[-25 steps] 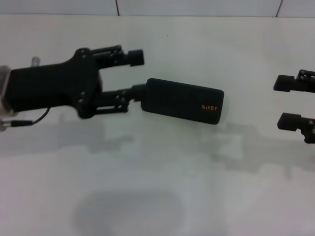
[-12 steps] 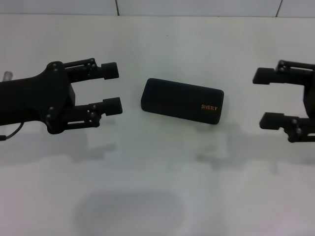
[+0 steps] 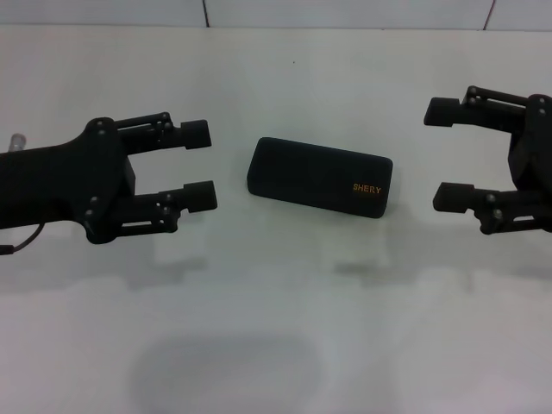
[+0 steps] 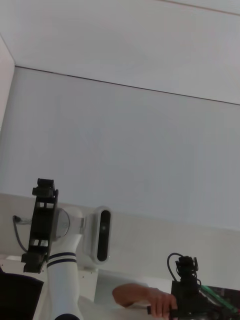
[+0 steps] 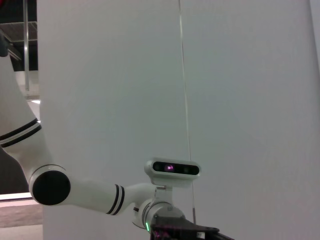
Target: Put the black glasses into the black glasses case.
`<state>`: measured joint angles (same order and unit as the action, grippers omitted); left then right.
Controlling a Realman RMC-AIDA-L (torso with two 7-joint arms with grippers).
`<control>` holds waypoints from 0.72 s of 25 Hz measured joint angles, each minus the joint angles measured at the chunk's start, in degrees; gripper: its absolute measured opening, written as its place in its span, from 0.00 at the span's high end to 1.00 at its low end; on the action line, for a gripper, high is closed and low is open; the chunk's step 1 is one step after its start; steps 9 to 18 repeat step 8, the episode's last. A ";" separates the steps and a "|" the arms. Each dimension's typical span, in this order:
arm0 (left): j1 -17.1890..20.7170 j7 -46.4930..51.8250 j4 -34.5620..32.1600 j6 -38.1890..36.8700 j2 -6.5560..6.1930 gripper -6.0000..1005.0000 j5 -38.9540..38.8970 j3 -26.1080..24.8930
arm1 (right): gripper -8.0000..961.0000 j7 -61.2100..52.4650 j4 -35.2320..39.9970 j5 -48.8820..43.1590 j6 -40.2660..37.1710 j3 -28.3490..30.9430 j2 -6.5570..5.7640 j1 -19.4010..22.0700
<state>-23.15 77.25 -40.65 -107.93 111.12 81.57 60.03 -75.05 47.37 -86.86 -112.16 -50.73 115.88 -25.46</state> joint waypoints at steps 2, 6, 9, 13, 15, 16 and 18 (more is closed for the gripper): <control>-0.28 0.14 0.01 0.00 0.00 0.28 0.36 0.00 | 0.14 0.00 -0.06 0.02 0.31 0.01 -0.01 -0.01; -0.48 0.19 0.11 0.02 -0.01 0.28 0.90 0.01 | 0.12 -0.02 -0.58 0.03 1.23 0.01 -0.04 -0.09; -0.48 0.19 0.14 0.07 -0.06 0.28 1.19 0.00 | 0.12 -0.04 -0.64 0.00 1.44 -0.03 -0.05 -0.10; -0.48 0.19 0.14 0.07 -0.06 0.28 1.19 0.00 | 0.12 -0.04 -0.64 0.00 1.44 -0.03 -0.05 -0.10; -0.48 0.19 0.14 0.07 -0.06 0.28 1.19 0.00 | 0.12 -0.04 -0.64 0.00 1.44 -0.03 -0.05 -0.10; -0.48 0.19 0.14 0.07 -0.06 0.28 1.19 0.00 | 0.12 -0.04 -0.64 0.00 1.44 -0.03 -0.05 -0.10; -0.48 0.19 0.14 0.07 -0.06 0.28 1.19 0.00 | 0.12 -0.04 -0.64 0.00 1.44 -0.03 -0.05 -0.10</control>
